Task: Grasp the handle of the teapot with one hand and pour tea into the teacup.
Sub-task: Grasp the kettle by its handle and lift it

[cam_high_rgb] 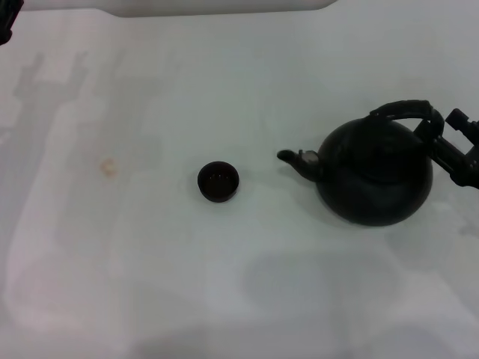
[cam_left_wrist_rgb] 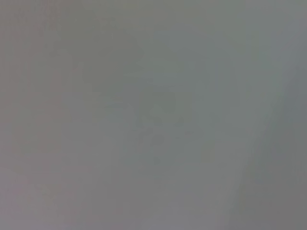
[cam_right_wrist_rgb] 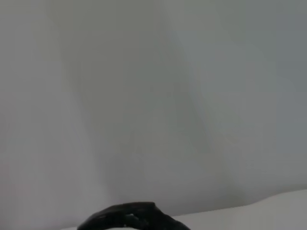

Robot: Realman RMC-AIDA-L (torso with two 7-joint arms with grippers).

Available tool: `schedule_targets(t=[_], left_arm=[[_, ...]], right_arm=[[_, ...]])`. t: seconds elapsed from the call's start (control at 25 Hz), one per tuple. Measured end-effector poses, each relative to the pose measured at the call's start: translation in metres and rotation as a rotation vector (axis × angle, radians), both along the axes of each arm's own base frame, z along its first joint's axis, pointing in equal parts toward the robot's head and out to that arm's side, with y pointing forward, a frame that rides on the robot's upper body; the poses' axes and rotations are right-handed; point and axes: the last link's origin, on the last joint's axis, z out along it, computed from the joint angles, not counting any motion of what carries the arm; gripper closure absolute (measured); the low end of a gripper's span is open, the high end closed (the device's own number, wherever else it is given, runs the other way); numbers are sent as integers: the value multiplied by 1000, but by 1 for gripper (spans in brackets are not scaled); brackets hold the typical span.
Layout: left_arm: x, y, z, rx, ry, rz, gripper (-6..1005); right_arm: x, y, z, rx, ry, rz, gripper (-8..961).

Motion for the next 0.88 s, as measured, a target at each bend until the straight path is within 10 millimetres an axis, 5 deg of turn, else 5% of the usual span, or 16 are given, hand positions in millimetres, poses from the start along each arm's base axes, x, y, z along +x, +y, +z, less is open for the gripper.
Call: schedule_targets(t=[0.68, 0.8, 0.88], left_arm=[[-3, -2, 0, -1, -1, 10, 241], [-4, -4, -1, -4, -1, 15, 241], [-5, -4, -1, -5, -1, 16, 241]], right_arm=[[-8, 3, -2, -14, -8, 52, 495], [-10, 4, -3, -27, -8, 66, 718], [-12, 4, -3, -25, -4, 76, 726]])
